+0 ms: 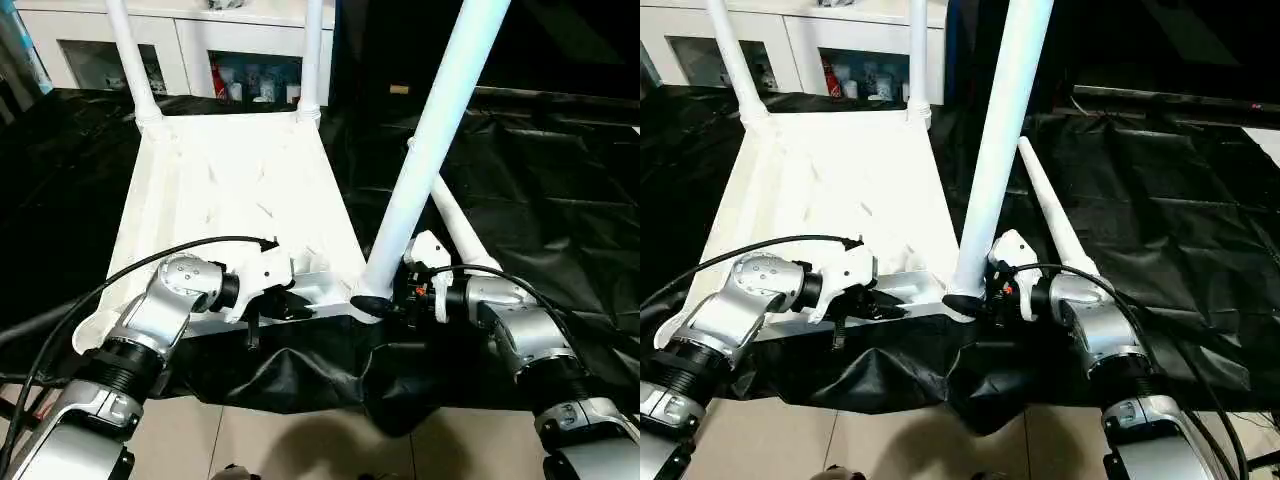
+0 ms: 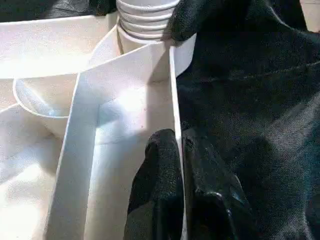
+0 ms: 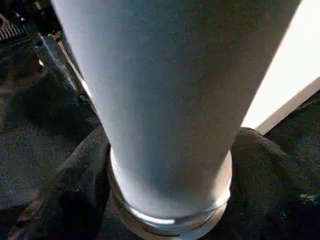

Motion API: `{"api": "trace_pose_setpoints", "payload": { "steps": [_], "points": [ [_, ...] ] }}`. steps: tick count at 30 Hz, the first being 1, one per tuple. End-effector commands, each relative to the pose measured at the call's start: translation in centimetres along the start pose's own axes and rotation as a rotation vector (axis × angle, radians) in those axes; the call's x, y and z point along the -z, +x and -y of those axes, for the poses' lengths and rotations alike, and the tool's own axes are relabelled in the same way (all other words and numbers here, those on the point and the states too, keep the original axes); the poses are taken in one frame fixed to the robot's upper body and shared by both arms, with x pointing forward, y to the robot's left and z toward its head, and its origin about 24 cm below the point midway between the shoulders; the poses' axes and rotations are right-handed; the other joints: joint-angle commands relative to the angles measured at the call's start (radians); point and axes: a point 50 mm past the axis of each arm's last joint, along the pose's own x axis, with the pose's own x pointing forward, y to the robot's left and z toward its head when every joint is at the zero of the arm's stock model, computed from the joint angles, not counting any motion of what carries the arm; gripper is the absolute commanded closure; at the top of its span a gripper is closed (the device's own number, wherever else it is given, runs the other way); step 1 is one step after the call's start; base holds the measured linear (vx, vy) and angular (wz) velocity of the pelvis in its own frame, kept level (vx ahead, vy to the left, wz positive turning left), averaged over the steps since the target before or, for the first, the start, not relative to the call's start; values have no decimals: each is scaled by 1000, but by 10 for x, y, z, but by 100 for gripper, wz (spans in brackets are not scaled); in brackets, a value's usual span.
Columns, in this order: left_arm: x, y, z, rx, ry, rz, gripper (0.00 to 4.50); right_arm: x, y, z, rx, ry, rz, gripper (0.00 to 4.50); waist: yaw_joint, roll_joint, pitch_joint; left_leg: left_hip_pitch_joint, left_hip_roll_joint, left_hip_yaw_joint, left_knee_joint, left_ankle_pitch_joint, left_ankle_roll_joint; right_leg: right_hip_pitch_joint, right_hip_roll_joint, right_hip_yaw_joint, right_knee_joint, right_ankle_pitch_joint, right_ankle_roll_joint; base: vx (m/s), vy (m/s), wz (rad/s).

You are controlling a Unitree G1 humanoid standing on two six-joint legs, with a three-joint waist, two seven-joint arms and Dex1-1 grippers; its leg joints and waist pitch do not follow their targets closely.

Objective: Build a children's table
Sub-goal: Rotate leg to tighten

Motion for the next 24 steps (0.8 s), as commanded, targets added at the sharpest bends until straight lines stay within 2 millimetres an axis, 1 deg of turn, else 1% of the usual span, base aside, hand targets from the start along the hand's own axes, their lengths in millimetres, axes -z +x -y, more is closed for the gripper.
{"api": "trace_pose_setpoints", "payload": {
  "steps": [1, 2, 3, 4, 5, 6, 7, 8, 9, 10, 11, 12, 13, 16, 18, 19, 20, 21, 22, 23, 24],
  "points": [
    [-11, 19, 1, -15, -13, 50, 450, 5, 12, -1, 76, 61, 16, 129, 0, 10, -73, 21, 36, -18, -68, -327, 7, 38, -60, 52, -69, -369, -193, 0, 0, 0],
    [-13, 21, -2, -43, -27, 58, 450, 6, 15, 0, 119, 73, 19, 129, -1, 9, -72, 22, 36, -19, -69, -332, 4, 37, -60, 51, -71, -376, -193, 0, 0, 0],
    [-17, 25, -7, -108, -55, 66, 450, 9, 20, 5, 221, 102, 17, 152, -6, 7, -70, 26, 32, -21, -69, -349, -11, 34, -61, 49, -76, -417, -186, 0, 0, 0],
    [-17, 25, -7, -108, -55, 66, 450, 9, 20, 5, 221, 102, 17, 159, -8, 6, -69, 24, 30, -22, -69, -352, -14, 36, -62, 48, -77, -437, -179, 0, 0, 0],
    [-21, 28, -9, -140, -79, 77, 450, 11, 24, 7, 296, 133, 15, 163, -10, 6, -70, 24, 28, -23, -68, -357, -11, 38, -63, 46, -81, -474, -161, 0, 0, 0],
    [-25, 32, -12, -173, -101, 86, 450, 13, 28, 9, 359, 165, 19, 163, -12, 7, -69, 25, 29, -23, -67, -359, -12, 34, -64, 47, -83, -486, -157, 0, 0, 0],
    [-33, 39, -14, -217, -133, 111, 450, 15, 37, 11, 464, 243, 42, 167, -15, 8, -67, 28, 28, -24, -66, -368, -16, 30, -65, 45, -89, -515, -149, 0, 0, 0],
    [-33, 39, -14, -217, -133, 111, 450, 15, 37, 11, 464, 243, 42, 170, -18, 10, -68, 27, 28, -24, -65, -367, -19, 31, -65, 45, -88, -519, -147, 0, 0, 0],
    [-38, 46, -16, -264, -149, 115, 450, 14, 45, 10, 519, 297, 59, 172, -22, 8, -68, 26, 25, -26, -65, -375, -18, 32, -63, 40, -93, -538, -136, 0, 0, 0],
    [-38, 46, -16, -264, -149, 115, 450, 14, 45, 10, 519, 297, 59, 173, -27, 9, -67, 27, 25, -27, -65, -383, -14, 29, -62, 39, -97, -547, -127, 0, 0, 0],
    [-40, 48, -17, -280, -153, 116, 450, 14, 47, 10, 528, 309, 61, 173, -30, 7, -68, 24, 23, -27, -64, -386, -9, 31, -60, 37, -98, -551, -119, 0, 0, 0],
    [-44, 54, -18, -327, -168, 122, 450, 11, 57, 6, 528, 294, 57, 173, -30, 10, -69, 25, 22, -27, -64, -387, -5, 31, -60, 37, -99, -552, -116, 0, 0, 0],
    [-46, 57, -18, -341, -171, 120, 450, 9, 61, 4, 525, 275, 50, 173, -32, 7, -69, 26, 24, -26, -62, -385, -3, 27, -61, 37, -101, -547, -117, 0, 0, 0],
    [-47, 60, -17, -352, -174, 118, 450, 8, 65, 3, 532, 249, 39, 173, -30, 8, -70, 23, 22, -26, -63, -385, 7, 28, -60, 36, -100, -546, -114, 0, 0, 0],
    [-49, 62, -16, -353, -175, 121, 450, 6, 67, 4, 536, 230, 42, 173, -32, 8, -71, 21, 23, -27, -63, -385, 9, 29, -60, 36, -97, -534, -118, 0, 0, 0],
    [-49, 62, -15, -356, -174, 119, 450, 4, 67, 4, 534, 241, 58, 173, -32, 5, -70, 21, 23, -25, -63, -387, 12, 28, -59, 36, -99, -533, -117, 0, 0, 0],
    [-49, 62, -15, -360, -172, 114, 450, 2, 66, 5, 526, 256, 76, 104, -31, 7, -70, 22, 23, -25, -63, -391, 14, 27, -60, 36, -99, -539, -115, 0, 0, 0],
    [-48, 61, -16, -366, -169, 109, 450, 1, 66, 5, 514, 261, 86, 104, -32, 5, -70, 22, 23, -25, -62, -391, 15, 27, -60, 36, -100, -543, -114, 0, 0, 0],
    [-48, 61, -16, -372, -166, 105, 450, 0, 65, 6, 505, 258, 90, 102, -31, 6, -70, 21, 23, -26, -63, -389, 18, 28, -60, 36, -99, -543, -113, 0, 0, 0],
    [-48, 61, -16, -374, -166, 103, 450, 0, 65, 6, 502, 257, 91, 92, -31, 7, -70, 19, 24, -27, -65, -390, 18, 28, -60, 36, -99, -538, -113, 0, 0, 0],
    [-47, 60, -17, -383, -173, 101, 450, -2, 63, 6, 498, 241, 99, 76, -32, 4, -70, 18, 24, -26, -65, -390, 19, 28, -59, 36, -99, -538, -112, 0, 0, 0]
  ]
}}
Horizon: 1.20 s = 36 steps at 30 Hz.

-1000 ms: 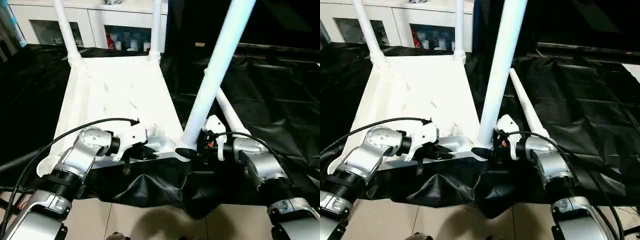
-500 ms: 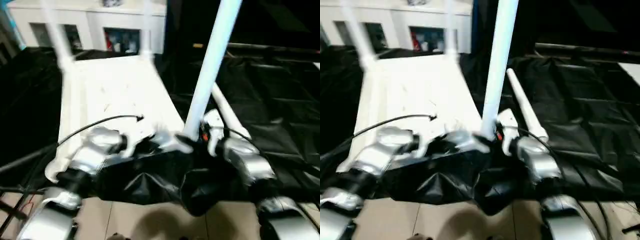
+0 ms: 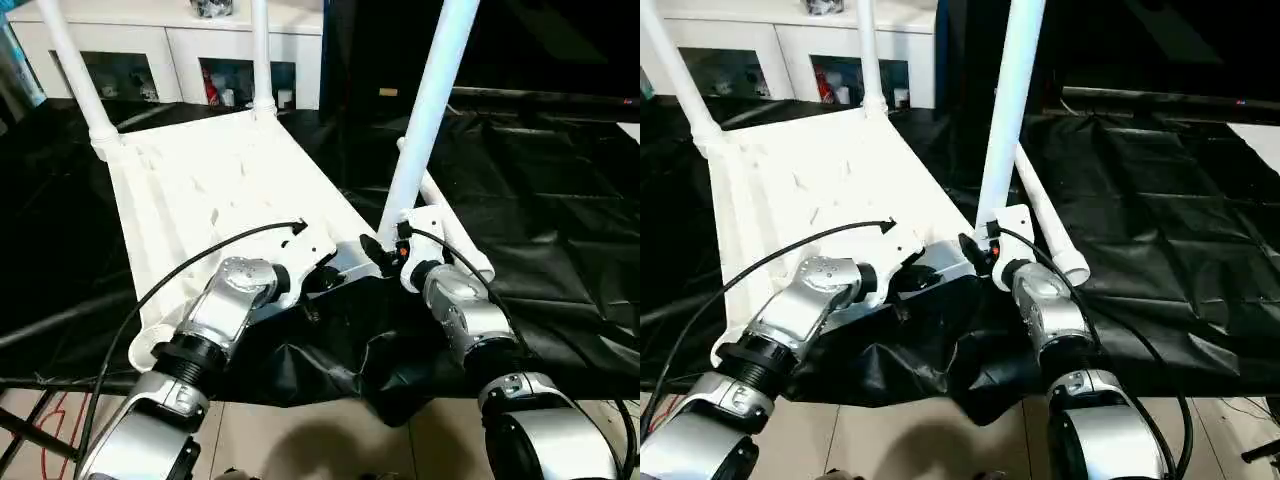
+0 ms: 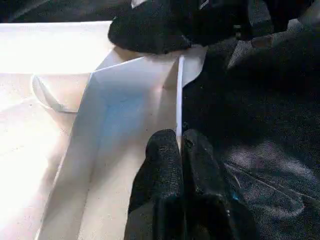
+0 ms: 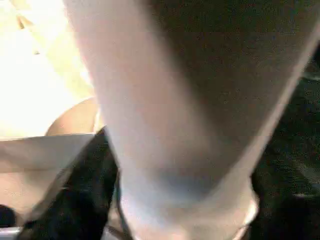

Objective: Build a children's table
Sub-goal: Rotate leg to tighten, then rotate table base

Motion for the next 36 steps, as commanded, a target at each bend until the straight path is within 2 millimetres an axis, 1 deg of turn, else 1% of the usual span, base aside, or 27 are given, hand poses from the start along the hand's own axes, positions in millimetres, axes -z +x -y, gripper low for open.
{"api": "trace_pose_setpoints", "payload": {
  "steps": [1, 2, 4, 6, 7, 8, 11, 12, 13, 14, 16, 17, 18, 19, 20, 21, 22, 23, 24, 27, 28, 30, 31, 33, 34, 35, 36],
  "points": [
    [-21, 8, 4, -35, 18, 69, 450, 9, 6, -28, -141, 8, -33, 76, -2, -4, -65, 22, 26, -23, -69, -390, 18, 27, -59, 37, -97, -536, -115, 0, 0, 0],
    [-21, 9, 2, -52, 6, 67, 450, 6, 4, -25, -142, -8, -14, 76, -2, -8, -65, 21, 26, -22, -68, -383, 20, 26, -60, 38, -96, -535, -117, 0, 0, 0],
    [-22, 9, 0, -83, -18, 63, 450, 1, -1, -19, -141, -14, 20, 76, 3, -9, -66, 22, 27, -21, -68, -371, 24, 26, -59, 40, -96, -526, -113, 0, 0, 0],
    [-23, 10, -4, -122, -41, 58, 450, -4, -7, -10, -111, -10, 59, 76, 3, -11, -67, 14, 26, -21, -70, -350, 30, 33, -57, 40, -91, -503, -108, 0, 0, 0],
    [-24, 10, -7, -152, -52, 54, 450, -6, -14, -2, -78, 3, 88, 76, 2, -9, -68, 9, 25, -21, -72, -335, 34, 36, -56, 40, -91, -485, -108, 0, 0, 0],
    [-25, 10, -9, -182, -60, 51, 450, -6, -20, 5, -52, 11, 105, 76, 1, -4, -70, 9, 25, -21, -70, -327, 37, 37, -55, 41, -88, -457, -114, 0, 0, 0],
    [-27, 11, -14, -231, -73, 55, 450, -5, -29, 14, -3, 26, 125, 76, -1, -9, -76, -5, 21, -20, -67, -275, 53, 48, -53, 41, -79, -383, -122, 0, 0, 0],
    [-28, 11, -15, -242, -69, 60, 450, -5, -31, 16, 10, 37, 130, 76, 1, -9, -84, -8, 22, -20, -62, -225, 67, 50, -54, 42, -68, -310, -145, 0, 0, 0],
    [-30, 11, -16, -251, -65, 64, 450, -4, -34, 18, 23, 46, 134, 76, 2, -10, -85, -7, 21, -19, -60, -208, 74, 49, -53, 43, -65, -279, -157, 0, 0, 0],
    [-32, 12, -18, -273, -57, 74, 450, 0, -38, 20, 41, 51, 132, 76, 4, 2, -88, -3, 22, -15, -56, -180, 88, 45, -51, 45, -61, -210, -185, 0, 0, 0],
    [-33, 14, -19, -293, -57, 76, 450, 2, -40, 19, 48, 56, 128, 76, 5, -1, -90, -9, 22, -15, -53, -137, 113, 50, -48, 44, -49, -123, -216, 0, 0, 0],
    [-33, 14, -20, -296, -57, 76, 450, 3, -40, 19, 49, 57, 128, 76, 6, -1, -90, -8, 21, -13, -52, -135, 123, 50, -48, 42, -49, -107, -226, 0, 0, 0],
    [-34, 15, -22, -327, -68, 78, 450, 4, -42, 17, 51, 62, 125, 76, 5, -1, -89, -8, 22, -14, -52, -139, 125, 50, -49, 42, -49, -109, -231, 0, 0, 0],
    [-34, 16, -23, -333, -68, 78, 450, 5, -42, 17, 51, 63, 124, 76, 6, 1, -88, -4, 21, -12, -52, -154, 126, 48, -48, 42, -54, -129, -228, 0, 0, 0],
    [-36, 17, -25, -355, -75, 87, 450, 6, -43, 15, 53, 68, 121, 76, 4, -3, -86, -6, 21, -13, -53, -171, 121, 51, -50, 41, -56, -158, -224, 0, 0, 0],
    [-38, 17, -26, -369, -79, 95, 450, 6, -44, 14, 53, 71, 119, 76, 4, -1, -85, -5, 21, -12, -53, -178, 117, 49, -50, 41, -59, -173, -219, 0, 0, 0],
    [-38, 17, -27, -376, -81, 98, 422, 6, -44, 14, 53, 72, 119, 66, 5, -5, -84, -4, 21, -13, -54, -192, 111, 49, -51, 41, -62, -202, -209, 0, 0, 0],
    [-41, 17, -29, -391, -91, 121, 422, 7, -44, 12, 52, 75, 116, 66, 4, -9, -83, -5, 21, -13, -55, -196, 108, 49, -51, 40, -65, -226, -200, 0, 0, 0],
    [-42, 17, -28, -384, -98, 129, 422, 7, -44, 12, 50, 75, 114, 66, 5, -8, -83, -4, 21, -13, -55, -200, 105, 48, -51, 40, -65, -236, -197, 0, 0, 0],
    [-45, 16, -28, -388, -99, 165, 385, 8, -44, 9, 38, 64, 101, 62, 8, -7, -81, -3, 24, -13, -55, -200, 101, 46, -53, 40, -67, -254, -196, 0, 0, 0],
    [-45, 16, -28, -390, -93, 174, 382, 8, -44, 8, 35, 61, 98, 62, 10, -10, -80, -1, 25, -13, -56, -205, 101, 45, -54, 40, -68, -262, -193, 0, 0, 0],
    [-49, 15, -27, -377, -83, 212, 380, 7, -43, 7, 32, 53, 94, 62, 13, -8, -78, 3, 26, -12, -57, -216, 95, 41, -53, 41, -70, -283, -188, 0, 0, 0],
    [-51, 13, -28, -380, -82, 244, 380, 8, -43, 6, 30, 45, 88, 62, 15, -11, -79, 3, 26, -12, -57, -217, 91, 41, -54, 42, -70, -285, -186, 0, 0, 0],
    [-55, 8, -31, -404, -76, 285, 380, 8, -42, 5, 23, 22, 71, 62, 21, -7, -79, 4, 28, -13, -58, -210, 87, 41, -55, 43, -67, -272, -189, 0, 0, 0],
    [-54, 3, -35, -422, -69, 284, 380, 9, -40, 3, 17, 3, 56, 62, 22, -9, -79, 2, 28, -13, -58, -207, 84, 43, -55, 43, -65, -263, -189, 0, 0, 0],
    [-52, -3, -39, -447, -52, 269, 380, 10, -39, 2, 8, -16, 39, 62, 24, -6, -78, 1, 30, -15, -60, -210, 77, 43, -56, 43, -63, -264, -188, 0, 0, 0],
    [-47, -14, -47, -499, -7, 234, 380, 12, -37, -1, -6, -37, 13, 62, 26, 6, -78, 3, 30, -16, -60, -214, 72, 42, -56, 43, -62, -263, -188, 0, 0, 0]
  ]
}}
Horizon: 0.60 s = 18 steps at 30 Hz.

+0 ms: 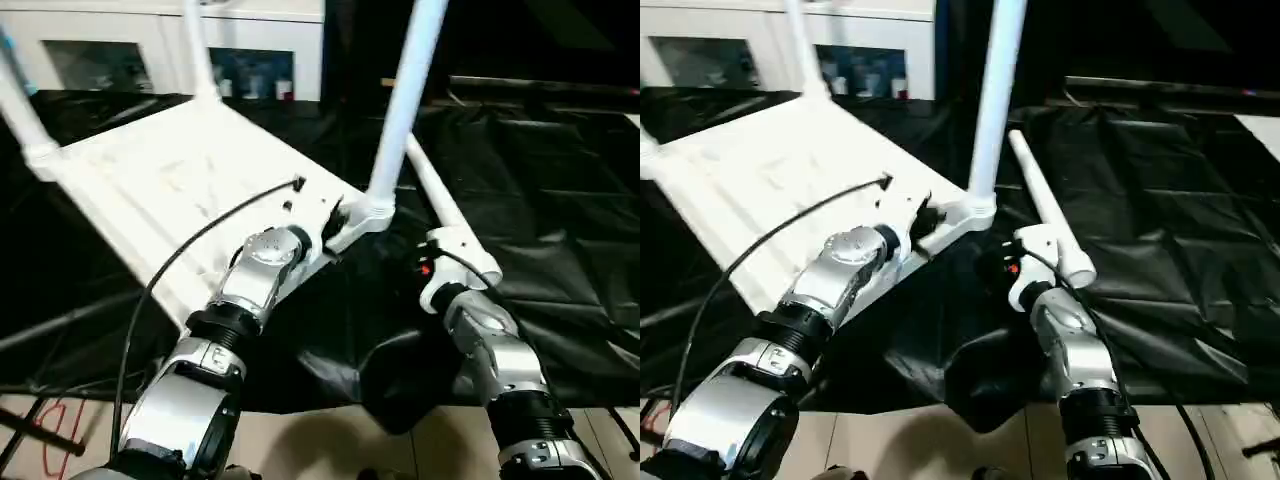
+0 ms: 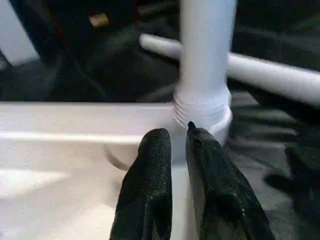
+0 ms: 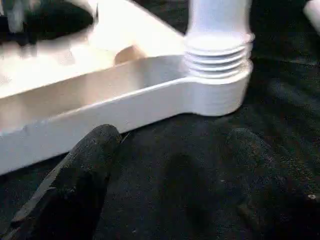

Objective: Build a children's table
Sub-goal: Rotate table base

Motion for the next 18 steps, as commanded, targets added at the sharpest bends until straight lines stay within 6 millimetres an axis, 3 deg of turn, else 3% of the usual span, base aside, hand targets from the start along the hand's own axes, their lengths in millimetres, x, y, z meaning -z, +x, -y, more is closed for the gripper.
{"api": "trace_pose_setpoints", "payload": {
  "steps": [1, 2, 3, 4, 5, 8, 9, 10, 11, 12, 13, 14, 15, 16, 17, 18],
  "points": [
    [1, -8, -14, -58, 43, -15, 380, 1, 1, 1, -4, -36, -36, 62, 2, -1, -78, 15, 28, -17, -64, -216, 62, 61, -54, 43, -63, -262, -181, 0, 0, 0],
    [1, -21, -35, -164, 76, -36, 380, 3, 4, -2, -15, -59, -56, 62, 2, 5, -78, 21, 28, -16, -63, -228, 53, 58, -54, 44, -63, -265, -176, 0, 0, 0],
    [0, -30, -48, -232, 80, -46, 380, 3, 6, -3, -19, -62, -63, 62, -1, 1, -79, 19, 30, -19, -64, -227, 47, 61, -54, 44, -57, -257, -181, 0, 0, 0],
    [0, -39, -60, -299, 87, -55, 380, 3, 9, -4, -22, -64, -69, 62, -7, 5, -78, 17, 27, -17, -64, -226, 43, 59, -52, 44, -58, -255, -183, 0, 0, 0],
    [0, -46, -69, -351, 93, -63, 380, 2, 10, -5, -24, -64, -73, 62, -10, 1, -79, 18, 30, -18, -64, -229, 35, 60, -53, 44, -53, -259, -187, 0, 0, 0],
    [4, -65, -86, -439, 117, -98, 380, 2, 16, -6, -12, -67, -83, 62, -10, 9, -78, 26, 31, -16, -63, -226, 28, 52, -49, 45, -56, -252, -186, 0, 0, 0],
    [6, -75, -91, -471, 145, -117, 380, 1, 18, -6, -7, -67, -87, 62, -11, -10, -78, 26, 32, -15, -64, -227, 30, 51, -50, 46, -55, -250, -190, 0, 0, 0],
    [11, -96, -97, -530, 188, -170, 380, 0, 24, -7, 4, -64, -99, 62, -8, -10, -80, 22, 37, -18, -65, -209, 30, 57, -58, 47, -44, -244, -201, 0, 0, 0],
    [12, -105, -97, -550, 194, -194, 380, -1, 26, -7, 6, -62, -103, 62, -13, -2, -75, 19, 36, -17, -66, -192, 32, 53, -54, 47, -47, -243, -199, 0, 0, 0],
    [13, -107, -97, -554, 194, -200, 380, -1, 27, -7, 6, -62, -103, 62, -12, -10, -76, 25, 38, -13, -64, -194, 29, 50, -54, 48, -47, -240, -199, 0, 0, 0],
    [15, -112, -97, -564, 196, -220, 380, -2, 28, -7, 9, -58, -103, 62, -11, -4, -74, 25, 34, -13, -64, -195, 27, 48, -50, 49, -47, -241, -195, 0, 0, 0],
    [18, -121, -98, -592, 203, -249, 380, -3, 31, -6, 17, -53, -105, 62, -7, -1, -73, 33, 34, -11, -65, -221, 20, 41, -48, 50, -52, -253, -189, 0, 0, 0],
    [20, -127, -99, -612, 208, -269, 380, -4, 32, -6, 23, -49, -107, 62, -7, -2, -74, 33, 36, -12, -65, -231, 12, 42, -51, 50, -49, -251, -192, 0, 0, 0],
    [24, -137, -100, -639, 225, -308, 380, -5, 35, -6, 26, -48, -109, 62, -7, -25, -71, 29, 34, -11, -68, -244, 12, 43, -48, 48, -55, -271, -184, 0, 0, 0],
    [29, -151, -103, -690, 241, -359, 380, -6, 38, -7, 28, -48, -110, 62, -1, -26, -71, 34, 37, -13, -68, -255, 6, 40, -53, 51, -50, -283, -183, 0, 0, 0],
    [29, -151, -103, -690, 241, -359, 380, -6, 38, -7, 28, -48, -110, 62, -2, -21, -71, 27, 37, -16, -70, -249, 3, 45, -55, 51, -45, -281, -181, 0, 0, 0]
  ]
}}
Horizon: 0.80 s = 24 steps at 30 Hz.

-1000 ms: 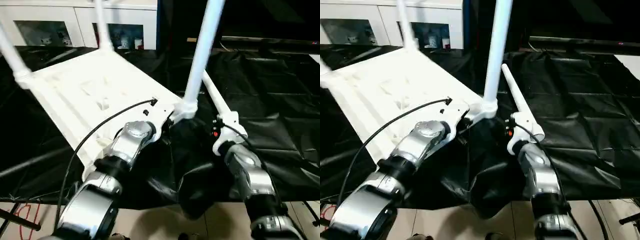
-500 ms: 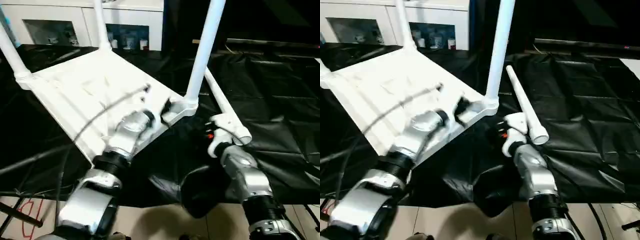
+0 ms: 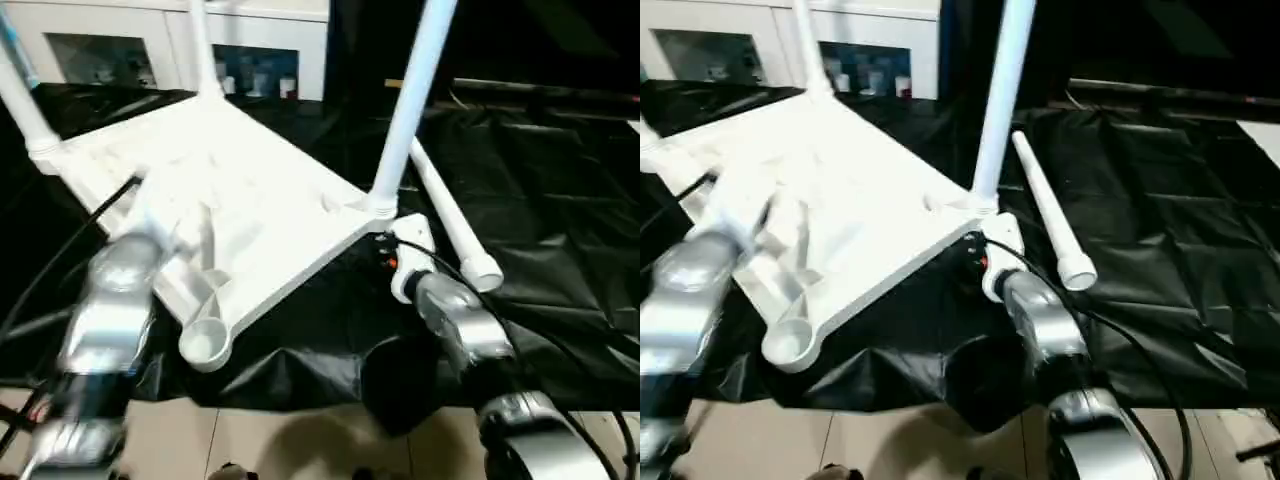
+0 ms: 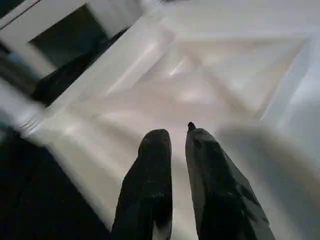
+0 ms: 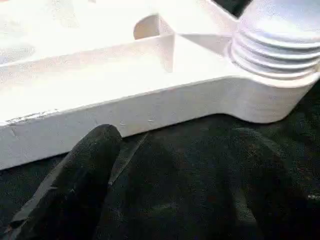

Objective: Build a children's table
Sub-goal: Rotate table base

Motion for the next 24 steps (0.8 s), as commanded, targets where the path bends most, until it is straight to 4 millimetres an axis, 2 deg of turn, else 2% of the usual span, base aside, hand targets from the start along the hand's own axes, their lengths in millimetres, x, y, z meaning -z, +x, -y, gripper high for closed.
{"api": "trace_pose_setpoints", "payload": {
  "steps": [1, 2, 3, 4, 5, 6, 7, 9, 12, 13, 16, 17, 18, 19, 22, 23, 24],
  "points": [
    [7, -8, -13, -76, 16, -47, 380, -4, 2, 4, 23, -5, 6, 62, 0, 0, -70, 26, 33, -16, -72, -269, 1, 41, -52, 49, -58, -308, -164, 0, 0, 0],
    [14, -11, -17, -102, 27, -84, 380, -5, 4, 3, 21, -4, 6, 62, 1, 6, -70, 30, 31, -18, -73, -281, -7, 39, -51, 49, -57, -314, -156, 0, 0, 0],
    [20, -13, -21, -117, 35, -113, 380, -5, 5, 2, 19, -4, 5, 62, -1, 6, -70, 30, 32, -18, -73, -288, -12, 38, -50, 49, -57, -312, -151, 0, 0, 0],
    [20, -13, -21, -117, 35, -113, 380, -5, 5, 2, 19, -4, 5, 62, -2, -5, -70, 30, 31, -18, -73, -294, -13, 37, -49, 48, -60, -318, -146, 0, 0, 0],
    [30, -17, -25, -136, 51, -161, 380, -6, 7, 0, 15, -5, 3, 62, 2, -1, -71, 34, 31, -20, -73, -314, -21, 34, -51, 49, -59, -328, -141, 0, 0, 0],
    [37, -20, -25, -125, 51, -196, 380, -6, 9, -2, 10, -5, 2, 62, 1, -7, -69, 31, 31, -21, -75, -322, -24, 35, -50, 49, -61, -330, -137, 0, 0, 0],
    [38, -21, -25, -122, 50, -202, 380, -6, 9, -2, 9, -5, 2, 62, 2, -7, -70, 30, 31, -22, -75, -325, -27, 37, -51, 49, -58, -331, -136, 0, 0, 0],
    [43, -24, -16, -43, 32, -241, 380, -6, 10, -3, 5, -6, 1, 62, 4, -5, -70, 34, 31, -22, -75, -338, -33, 32, -51, 50, -61, -326, -137, 0, 0, 0],
    [40, -27, 3, 88, -16, -239, 380, -7, 12, -5, 2, -5, 2, 62, 6, -8, -69, 34, 31, -24, -78, -365, -46, 32, -50, 49, -59, -314, -147, 0, 0, 0],
    [39, -28, 11, 137, -37, -228, 380, -7, 12, -5, 0, -5, 2, 62, 7, -4, -68, 33, 29, -24, -78, -375, -47, 32, -50, 49, -60, -317, -147, 0, 0, 0],
    [39, -29, 32, 268, -77, -232, 380, -5, 13, -6, -5, -7, 0, 62, 4, -9, -68, 32, 28, -24, -76, -391, -47, 33, -51, 49, -64, -336, -141, 0, 0, 0],
    [40, -31, 39, 317, -77, -235, 380, -5, 12, -6, -7, -8, 0, 62, 4, -5, -67, 32, 27, -25, -76, -398, -45, 32, -52, 49, -68, -355, -135, 0, 0, 0],
    [40, -31, 39, 317, -77, -235, 380, -5, 12, -6, -7, -8, 0, 62, 4, -7, -67, 32, 27, -26, -76, -402, -45, 33, -52, 48, -68, -364, -133, 0, 0, 0],
    [38, -33, 46, 385, -69, -206, 380, -4, 12, -5, -7, -10, 0, 62, 7, -1, -69, 34, 27, -27, -75, -402, -45, 32, -54, 49, -68, -368, -132, 0, 0, 0],
    [33, -39, 60, 545, -63, -163, 380, -3, 11, -4, -7, -10, 1, 62, 9, -2, -68, 37, 29, -25, -75, -412, -48, 29, -50, 49, -68, -362, -138, 0, 0, 0],
    [32, -41, 65, 601, -54, -152, 380, -2, 11, -3, -7, -9, 1, 62, 6, 4, -67, 36, 28, -27, -76, -427, -52, 29, -48, 49, -66, -360, -139, 0, 0, 0],
    [31, -43, 72, 665, -42, -123, 380, -2, 11, -2, -7, -7, 2, 62, 7, 2, -68, 34, 28, -28, -77, -427, -53, 31, -49, 48, -66, -362, -138, 0, 0, 0]
  ]
}}
